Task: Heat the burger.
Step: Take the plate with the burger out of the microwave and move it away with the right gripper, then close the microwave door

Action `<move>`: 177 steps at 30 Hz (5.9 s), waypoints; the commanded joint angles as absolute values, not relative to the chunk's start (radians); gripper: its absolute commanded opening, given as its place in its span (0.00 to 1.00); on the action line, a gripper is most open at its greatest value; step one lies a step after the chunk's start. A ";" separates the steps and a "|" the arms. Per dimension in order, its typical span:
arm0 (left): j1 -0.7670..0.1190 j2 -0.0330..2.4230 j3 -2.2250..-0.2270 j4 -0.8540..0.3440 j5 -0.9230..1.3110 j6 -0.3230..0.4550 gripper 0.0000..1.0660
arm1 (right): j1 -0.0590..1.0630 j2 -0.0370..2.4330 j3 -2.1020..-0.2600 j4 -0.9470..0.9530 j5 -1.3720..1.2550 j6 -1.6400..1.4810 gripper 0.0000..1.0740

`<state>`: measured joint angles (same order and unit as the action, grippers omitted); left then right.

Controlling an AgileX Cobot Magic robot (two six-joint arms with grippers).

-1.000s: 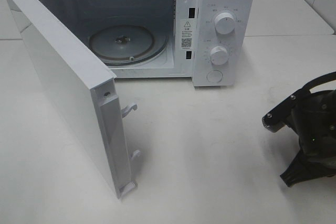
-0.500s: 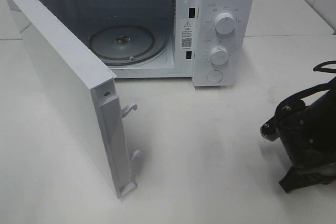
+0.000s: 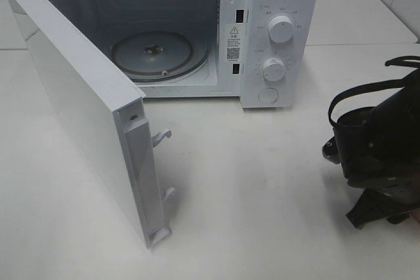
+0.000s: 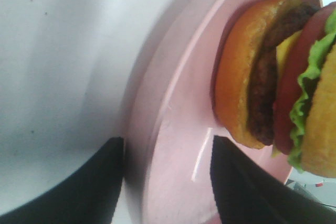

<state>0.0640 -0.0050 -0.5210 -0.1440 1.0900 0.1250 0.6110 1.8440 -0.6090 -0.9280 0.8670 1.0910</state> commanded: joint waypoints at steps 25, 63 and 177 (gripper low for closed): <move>0.062 -0.010 -0.518 -0.147 1.076 0.124 0.94 | 0.608 1.223 -0.650 -0.316 0.850 0.274 0.53; 0.062 -0.010 -0.518 -0.147 1.076 0.124 0.94 | 0.459 0.234 -0.503 -0.061 0.996 0.103 0.71; 0.062 0.773 -0.197 -0.091 -0.444 0.077 0.00 | 0.152 -0.036 -0.499 -0.060 0.996 0.075 0.71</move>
<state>0.0640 0.7460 -0.2000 -0.1250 -0.3940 0.1030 0.1580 -0.0040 -0.5010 -0.0560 1.0090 0.0880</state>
